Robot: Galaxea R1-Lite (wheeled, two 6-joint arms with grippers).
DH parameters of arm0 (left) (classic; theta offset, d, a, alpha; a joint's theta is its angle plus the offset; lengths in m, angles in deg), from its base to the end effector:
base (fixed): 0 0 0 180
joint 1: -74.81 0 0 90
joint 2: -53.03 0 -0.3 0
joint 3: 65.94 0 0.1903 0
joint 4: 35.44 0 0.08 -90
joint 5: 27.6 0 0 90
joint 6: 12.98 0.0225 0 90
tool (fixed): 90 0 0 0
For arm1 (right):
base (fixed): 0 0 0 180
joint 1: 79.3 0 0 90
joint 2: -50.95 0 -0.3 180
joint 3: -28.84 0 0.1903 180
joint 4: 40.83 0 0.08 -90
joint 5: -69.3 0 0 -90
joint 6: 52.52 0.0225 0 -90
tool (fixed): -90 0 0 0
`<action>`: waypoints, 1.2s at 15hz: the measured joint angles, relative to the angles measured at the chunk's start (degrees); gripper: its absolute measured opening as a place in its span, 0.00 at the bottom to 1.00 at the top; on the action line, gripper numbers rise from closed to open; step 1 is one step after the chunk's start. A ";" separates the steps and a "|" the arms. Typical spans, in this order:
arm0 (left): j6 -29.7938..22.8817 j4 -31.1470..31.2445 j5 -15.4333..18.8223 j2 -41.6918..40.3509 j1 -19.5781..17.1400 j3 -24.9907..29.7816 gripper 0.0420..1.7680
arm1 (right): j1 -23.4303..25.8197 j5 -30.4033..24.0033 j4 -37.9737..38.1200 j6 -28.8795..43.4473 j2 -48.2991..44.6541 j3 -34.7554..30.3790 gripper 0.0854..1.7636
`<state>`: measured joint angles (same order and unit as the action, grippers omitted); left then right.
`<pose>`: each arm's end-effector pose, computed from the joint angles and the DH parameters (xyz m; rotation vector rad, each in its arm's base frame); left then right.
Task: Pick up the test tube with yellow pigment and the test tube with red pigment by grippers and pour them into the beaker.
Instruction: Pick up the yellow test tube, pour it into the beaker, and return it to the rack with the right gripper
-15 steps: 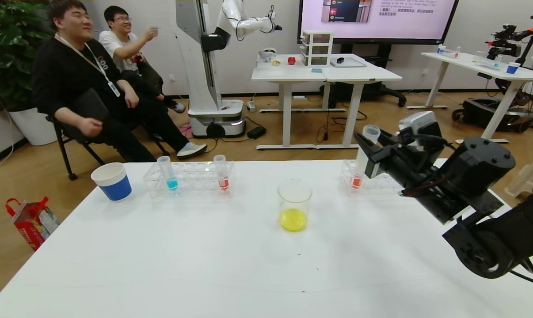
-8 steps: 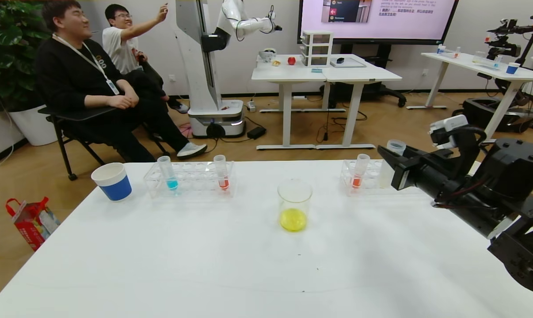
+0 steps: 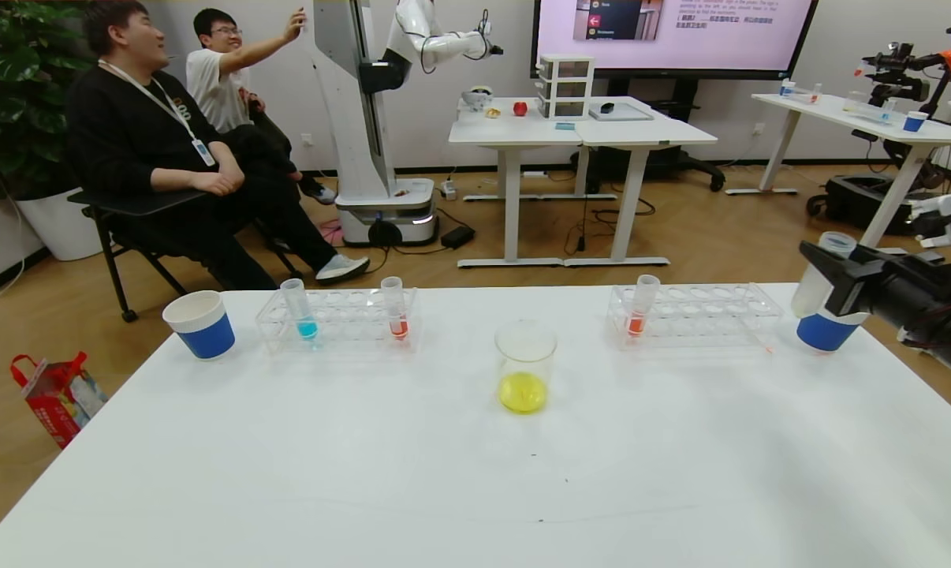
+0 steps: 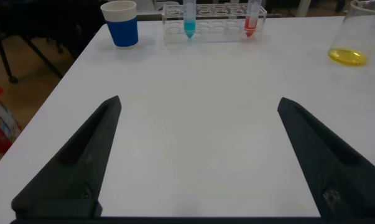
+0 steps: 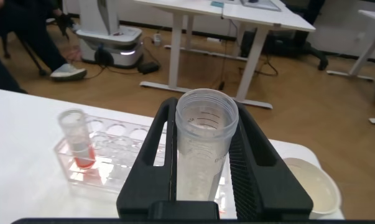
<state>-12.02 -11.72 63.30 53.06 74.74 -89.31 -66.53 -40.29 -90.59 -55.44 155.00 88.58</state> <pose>-0.0228 -0.0004 0.0749 0.0167 0.0065 -0.0145 0.3037 -0.0611 0.1677 -0.0774 -0.0944 0.1166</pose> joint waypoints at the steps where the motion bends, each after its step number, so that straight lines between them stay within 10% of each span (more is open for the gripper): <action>1: 0.00 -0.02 -0.02 0.00 0.00 0.00 0.99 | 3.41 -0.85 0.00 0.27 1.13 1.90 0.24; 7: -0.02 0.00 -0.02 0.00 0.00 0.00 0.99 | 13.39 -1.00 4.68 3.71 10.09 15.71 0.24; 18: 0.00 -0.02 0.00 0.00 0.00 0.00 0.99 | 13.71 -1.00 -2.57 3.51 20.85 18.99 0.24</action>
<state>-12.02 -11.75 63.30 53.06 74.74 -89.31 -52.82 -41.29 -93.16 -51.92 175.84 107.58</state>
